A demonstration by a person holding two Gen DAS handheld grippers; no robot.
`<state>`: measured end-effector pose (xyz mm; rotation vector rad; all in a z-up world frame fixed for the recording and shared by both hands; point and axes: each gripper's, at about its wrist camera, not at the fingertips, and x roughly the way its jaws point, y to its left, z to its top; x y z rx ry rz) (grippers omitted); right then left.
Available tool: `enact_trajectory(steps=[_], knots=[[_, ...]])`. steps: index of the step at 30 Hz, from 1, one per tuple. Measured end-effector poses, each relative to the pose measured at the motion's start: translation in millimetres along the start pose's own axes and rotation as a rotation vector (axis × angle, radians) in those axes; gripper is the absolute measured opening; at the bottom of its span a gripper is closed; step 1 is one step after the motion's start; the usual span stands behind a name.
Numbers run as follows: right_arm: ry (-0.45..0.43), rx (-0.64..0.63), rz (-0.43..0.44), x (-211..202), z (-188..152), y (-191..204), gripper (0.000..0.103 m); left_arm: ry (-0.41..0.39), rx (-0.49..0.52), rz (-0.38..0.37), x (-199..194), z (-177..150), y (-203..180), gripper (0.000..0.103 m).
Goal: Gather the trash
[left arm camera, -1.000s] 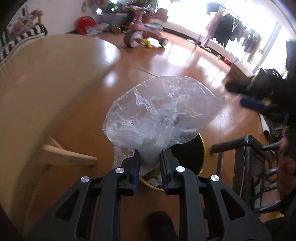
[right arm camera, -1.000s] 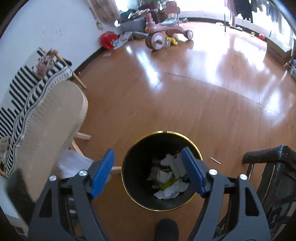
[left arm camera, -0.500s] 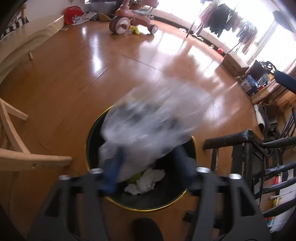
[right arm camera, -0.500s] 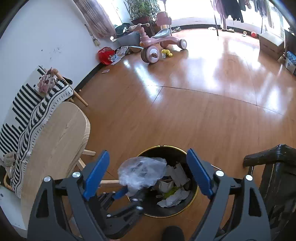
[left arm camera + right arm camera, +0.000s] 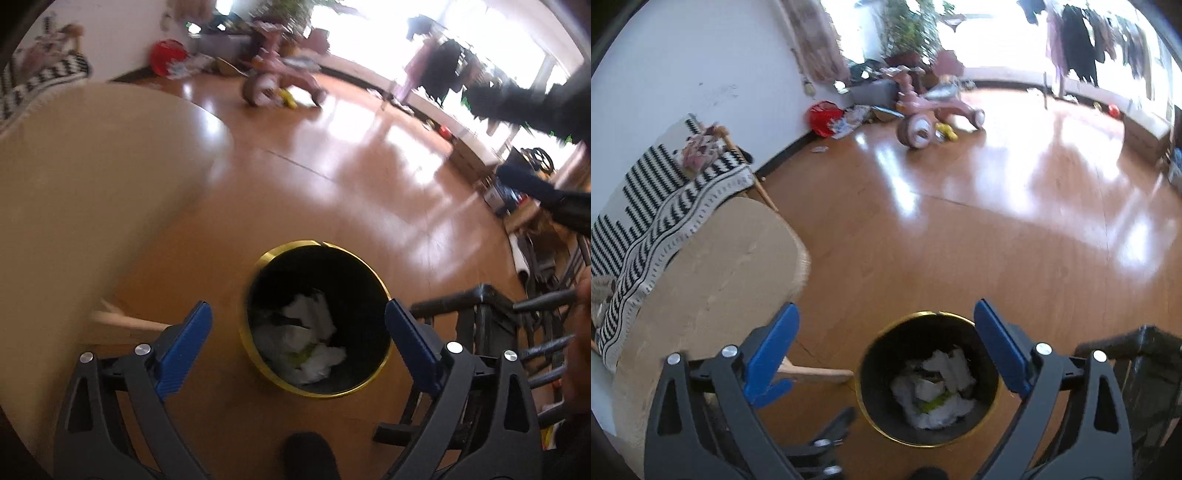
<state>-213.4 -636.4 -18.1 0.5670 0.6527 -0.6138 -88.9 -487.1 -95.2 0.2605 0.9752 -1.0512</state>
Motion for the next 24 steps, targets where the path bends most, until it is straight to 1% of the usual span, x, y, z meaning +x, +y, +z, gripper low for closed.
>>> enact_trajectory(steps=[1, 3, 4, 6, 7, 10, 12, 13, 15, 16, 18, 21, 24], knots=[[-0.010, -0.018, 0.028, -3.2, -0.2, 17.7, 0.095, -0.019, -0.002, 0.012, -17.4, 1.1, 9.0, 0.092], [-0.015, -0.063, 0.076, -6.6, -3.0, 49.4, 0.095, -0.079, -0.011, 0.065, -66.4, -0.2, 34.9, 0.093], [-0.013, -0.093, 0.105, -7.1, -6.8, 71.0, 0.096, -0.099, -0.017, 0.080, -83.9, -2.4, 45.9, 0.094], [0.009, -0.164, 0.169, -4.5, -17.0, 118.1, 0.096, -0.149, -0.057, 0.162, -134.6, -13.3, 83.3, 0.095], [0.015, -0.199, 0.190, -3.4, -22.8, 140.8, 0.096, -0.166, -0.078, 0.193, -151.3, -19.0, 97.4, 0.096], [0.038, -0.300, 0.264, 0.0, -43.3, 202.6, 0.096, -0.219, -0.186, 0.328, -214.0, -48.1, 159.8, 0.096], [0.066, -0.382, 0.319, 2.9, -62.7, 251.4, 0.096, -0.241, -0.271, 0.441, -252.1, -73.4, 204.8, 0.096], [0.076, -0.420, 0.337, 3.1, -69.4, 270.6, 0.096, -0.243, -0.302, 0.478, -264.1, -81.4, 220.6, 0.096], [0.075, -0.512, 0.366, 1.4, -90.0, 315.0, 0.096, -0.255, -0.382, 0.580, -295.3, -105.4, 256.6, 0.096], [0.077, -0.540, 0.380, 1.1, -96.9, 330.5, 0.096, -0.267, -0.410, 0.628, -309.5, -116.3, 269.8, 0.096], [0.087, -0.574, 0.406, 1.2, -112.2, 358.6, 0.096, -0.293, -0.440, 0.685, -328.1, -130.2, 285.3, 0.096], [0.100, -0.589, 0.428, 5.5, -126.3, 385.9, 0.096, -0.325, -0.489, 0.747, -351.6, -148.3, 304.3, 0.096], [0.093, -0.640, 0.413, 6.2, -142.9, 411.5, 0.096, -0.340, -0.511, 0.754, -364.0, -158.9, 314.5, 0.096]])
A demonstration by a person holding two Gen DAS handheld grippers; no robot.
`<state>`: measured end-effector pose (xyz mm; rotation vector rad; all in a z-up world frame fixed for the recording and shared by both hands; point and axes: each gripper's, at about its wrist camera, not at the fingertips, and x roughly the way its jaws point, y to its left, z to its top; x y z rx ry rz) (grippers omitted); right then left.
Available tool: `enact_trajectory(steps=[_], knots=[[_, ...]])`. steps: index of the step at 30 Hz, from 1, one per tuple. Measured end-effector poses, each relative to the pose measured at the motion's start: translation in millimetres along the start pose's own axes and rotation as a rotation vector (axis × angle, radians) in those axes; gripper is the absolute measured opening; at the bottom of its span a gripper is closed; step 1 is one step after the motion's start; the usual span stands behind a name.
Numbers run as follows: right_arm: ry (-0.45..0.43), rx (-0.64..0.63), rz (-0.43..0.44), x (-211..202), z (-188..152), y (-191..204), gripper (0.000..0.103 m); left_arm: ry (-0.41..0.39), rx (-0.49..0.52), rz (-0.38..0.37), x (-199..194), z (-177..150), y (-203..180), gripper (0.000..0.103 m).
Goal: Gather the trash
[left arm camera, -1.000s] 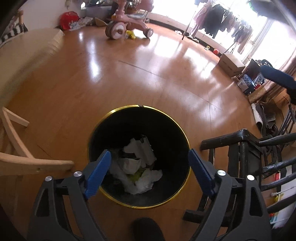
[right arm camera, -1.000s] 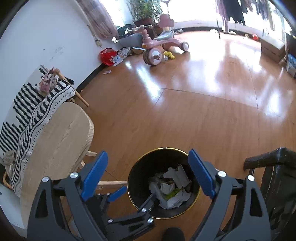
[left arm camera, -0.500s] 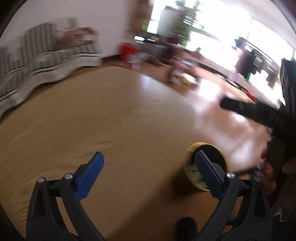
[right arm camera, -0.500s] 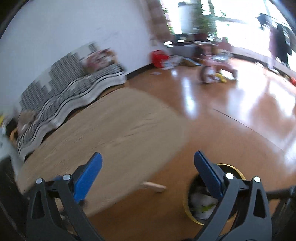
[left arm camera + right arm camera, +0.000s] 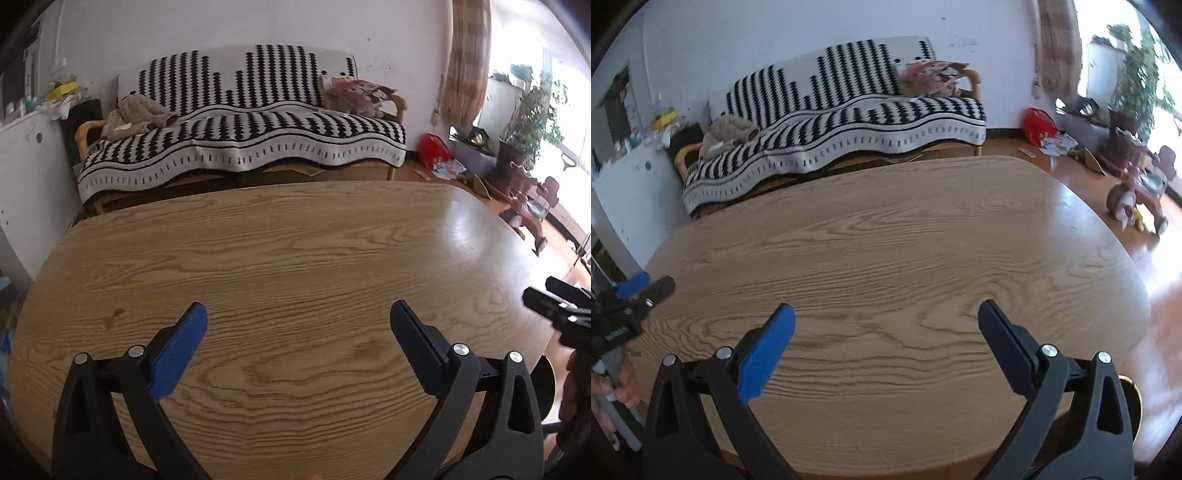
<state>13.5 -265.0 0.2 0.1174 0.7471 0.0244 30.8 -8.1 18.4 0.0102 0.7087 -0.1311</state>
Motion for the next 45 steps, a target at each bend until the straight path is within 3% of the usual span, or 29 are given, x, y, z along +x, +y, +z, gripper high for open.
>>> enact_trajectory(steps=[12, 45], knots=[[0.022, 0.003, -0.004, 37.8, 12.6, 21.2, 0.096, 0.007, 0.020, 0.006, 2.1, -5.5, 17.5, 0.096], [0.036, -0.009, 0.020, 39.4, 11.6, 19.7, 0.096, 0.000, -0.007, -0.037, 1.5, -4.9, 13.3, 0.096]])
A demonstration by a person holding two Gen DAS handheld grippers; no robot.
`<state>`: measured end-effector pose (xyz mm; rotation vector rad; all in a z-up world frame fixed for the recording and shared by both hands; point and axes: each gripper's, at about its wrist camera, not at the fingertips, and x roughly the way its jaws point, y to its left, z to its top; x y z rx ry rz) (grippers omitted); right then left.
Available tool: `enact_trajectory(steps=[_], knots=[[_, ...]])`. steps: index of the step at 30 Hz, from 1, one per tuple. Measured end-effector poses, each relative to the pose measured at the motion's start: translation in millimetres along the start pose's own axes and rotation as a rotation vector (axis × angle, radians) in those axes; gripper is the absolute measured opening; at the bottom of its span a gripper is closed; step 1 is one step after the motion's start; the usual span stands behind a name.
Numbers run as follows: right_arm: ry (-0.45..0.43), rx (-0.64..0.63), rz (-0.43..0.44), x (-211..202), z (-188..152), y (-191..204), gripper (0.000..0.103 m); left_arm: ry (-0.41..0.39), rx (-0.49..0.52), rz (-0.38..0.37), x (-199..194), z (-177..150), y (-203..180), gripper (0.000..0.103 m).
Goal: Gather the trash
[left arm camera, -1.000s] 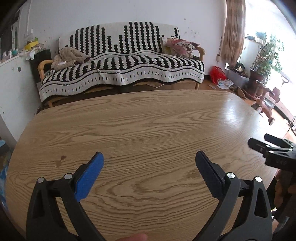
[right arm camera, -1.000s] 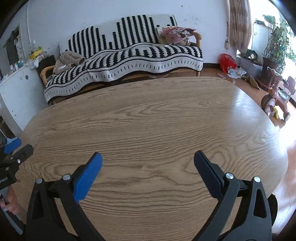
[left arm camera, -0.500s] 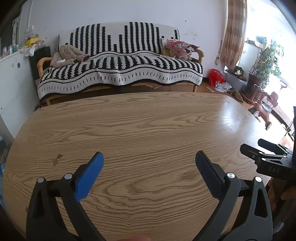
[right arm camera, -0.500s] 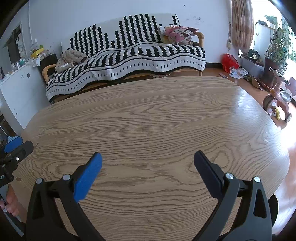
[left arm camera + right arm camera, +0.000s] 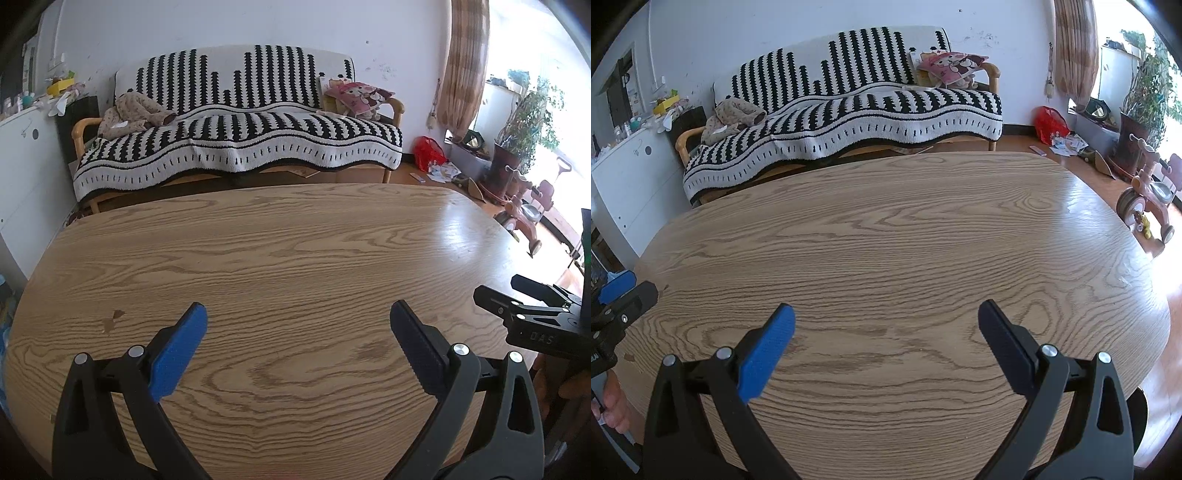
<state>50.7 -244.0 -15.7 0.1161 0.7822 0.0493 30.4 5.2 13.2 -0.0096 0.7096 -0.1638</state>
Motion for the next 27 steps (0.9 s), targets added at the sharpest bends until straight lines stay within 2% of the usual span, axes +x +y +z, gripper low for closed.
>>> enact_trajectory(steps=[27], knots=[[0.000, -0.006, -0.002, 0.2, -1.6, -2.0, 0.096, -0.001, 0.003, -0.003, -0.6, 0.0, -2.5, 0.096]])
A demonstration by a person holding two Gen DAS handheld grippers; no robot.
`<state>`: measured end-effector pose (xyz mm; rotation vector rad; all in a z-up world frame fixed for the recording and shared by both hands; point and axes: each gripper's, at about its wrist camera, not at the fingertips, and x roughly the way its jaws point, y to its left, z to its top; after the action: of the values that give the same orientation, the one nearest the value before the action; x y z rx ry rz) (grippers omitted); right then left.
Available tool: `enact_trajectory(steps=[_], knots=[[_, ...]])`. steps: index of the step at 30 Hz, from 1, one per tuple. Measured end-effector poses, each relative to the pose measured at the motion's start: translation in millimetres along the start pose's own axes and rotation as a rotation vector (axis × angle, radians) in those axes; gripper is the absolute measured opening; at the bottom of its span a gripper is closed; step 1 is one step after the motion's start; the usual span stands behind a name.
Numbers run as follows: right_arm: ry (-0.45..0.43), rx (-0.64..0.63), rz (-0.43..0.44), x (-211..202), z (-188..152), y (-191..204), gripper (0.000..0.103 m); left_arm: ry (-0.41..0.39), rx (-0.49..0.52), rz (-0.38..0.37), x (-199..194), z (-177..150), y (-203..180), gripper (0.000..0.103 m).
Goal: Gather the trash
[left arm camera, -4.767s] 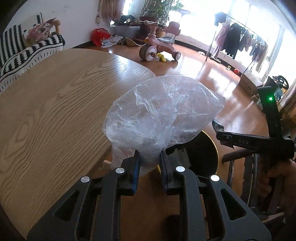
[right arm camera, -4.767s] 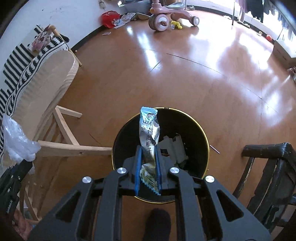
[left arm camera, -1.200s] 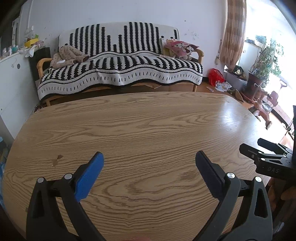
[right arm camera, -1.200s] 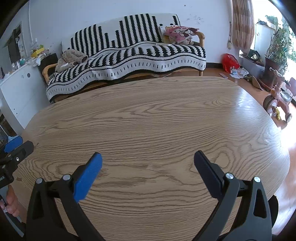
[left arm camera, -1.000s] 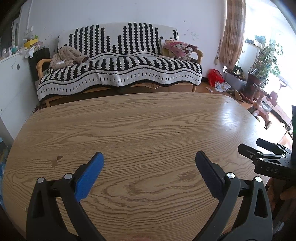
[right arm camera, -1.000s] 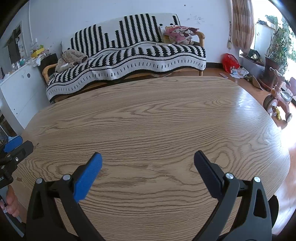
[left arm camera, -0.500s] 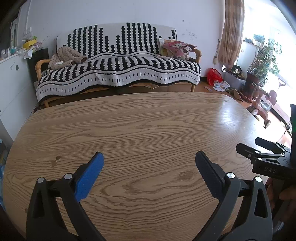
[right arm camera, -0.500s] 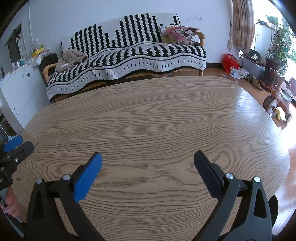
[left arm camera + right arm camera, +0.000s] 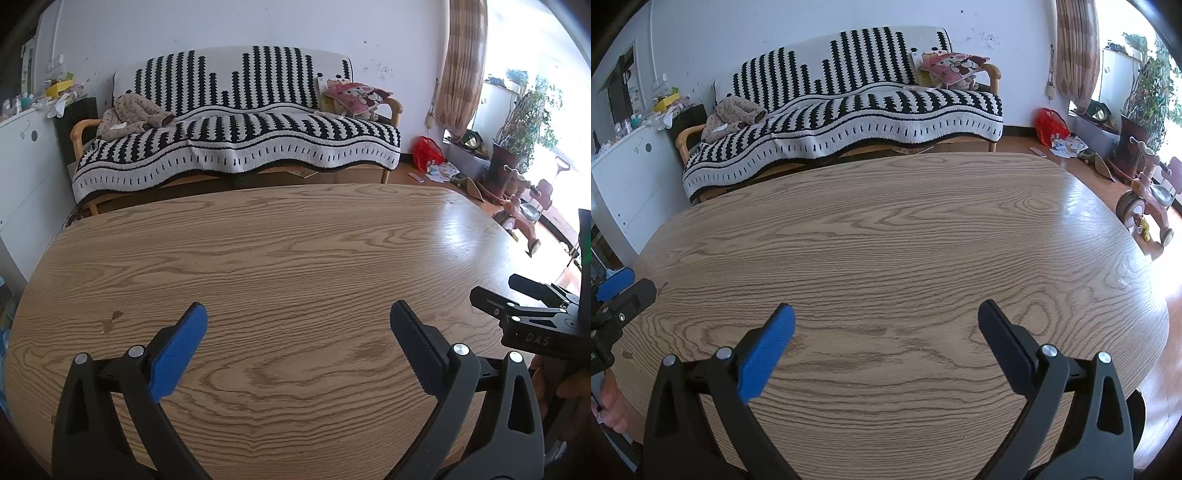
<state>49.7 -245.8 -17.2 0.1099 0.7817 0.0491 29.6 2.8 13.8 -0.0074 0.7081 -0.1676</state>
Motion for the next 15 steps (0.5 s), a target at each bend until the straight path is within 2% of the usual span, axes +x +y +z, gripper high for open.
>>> enact_trajectory(steps=[15], knots=[[0.000, -0.004, 0.001, -1.0, -1.7, -1.2, 0.096, 0.001, 0.001, 0.000, -0.4, 0.6, -0.3, 0.096]])
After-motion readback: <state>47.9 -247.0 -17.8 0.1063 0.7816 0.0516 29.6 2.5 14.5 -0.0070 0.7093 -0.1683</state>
